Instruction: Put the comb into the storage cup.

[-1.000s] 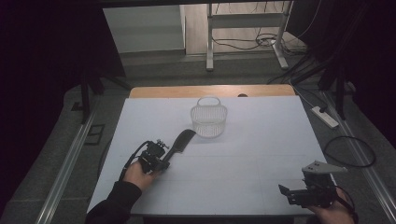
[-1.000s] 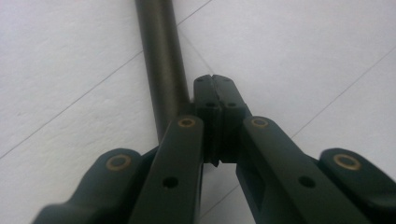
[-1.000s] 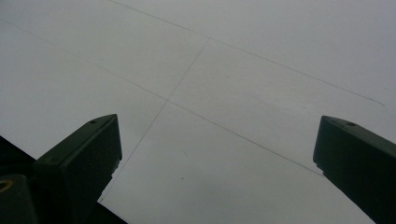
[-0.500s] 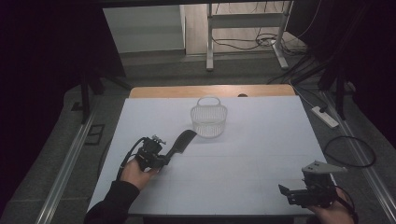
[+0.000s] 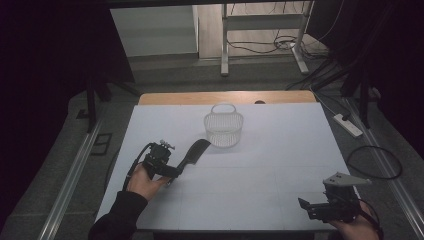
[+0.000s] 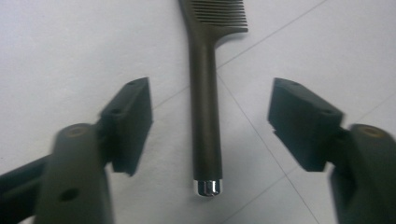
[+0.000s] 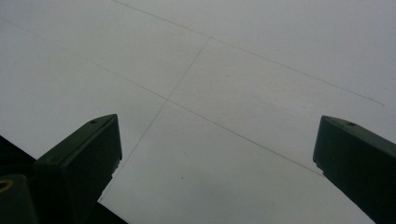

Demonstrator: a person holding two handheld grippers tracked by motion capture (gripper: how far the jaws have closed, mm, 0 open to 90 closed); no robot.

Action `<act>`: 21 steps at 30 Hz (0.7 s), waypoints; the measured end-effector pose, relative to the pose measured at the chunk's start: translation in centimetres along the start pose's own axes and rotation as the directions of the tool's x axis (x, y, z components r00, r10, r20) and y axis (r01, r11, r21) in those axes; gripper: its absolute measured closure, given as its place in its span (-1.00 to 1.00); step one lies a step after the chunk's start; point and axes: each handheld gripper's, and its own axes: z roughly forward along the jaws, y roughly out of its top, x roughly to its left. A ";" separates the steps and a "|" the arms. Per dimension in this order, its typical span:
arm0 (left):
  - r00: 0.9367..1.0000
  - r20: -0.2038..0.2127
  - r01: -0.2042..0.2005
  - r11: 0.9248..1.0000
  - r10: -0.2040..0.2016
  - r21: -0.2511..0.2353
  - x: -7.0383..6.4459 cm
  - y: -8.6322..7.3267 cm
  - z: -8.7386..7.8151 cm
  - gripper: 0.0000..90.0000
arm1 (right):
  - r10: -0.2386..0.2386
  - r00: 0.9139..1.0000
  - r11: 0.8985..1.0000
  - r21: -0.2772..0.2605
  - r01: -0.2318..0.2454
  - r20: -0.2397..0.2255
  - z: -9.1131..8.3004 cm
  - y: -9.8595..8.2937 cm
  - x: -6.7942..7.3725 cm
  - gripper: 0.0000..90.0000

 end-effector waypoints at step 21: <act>1.000 0.016 0.000 1.000 0.000 0.029 0.6 0.7 0.8 -1.00 | 0.000 1.000 1.000 0.003 0.000 0.002 0.0 0.0 0.0 -0.97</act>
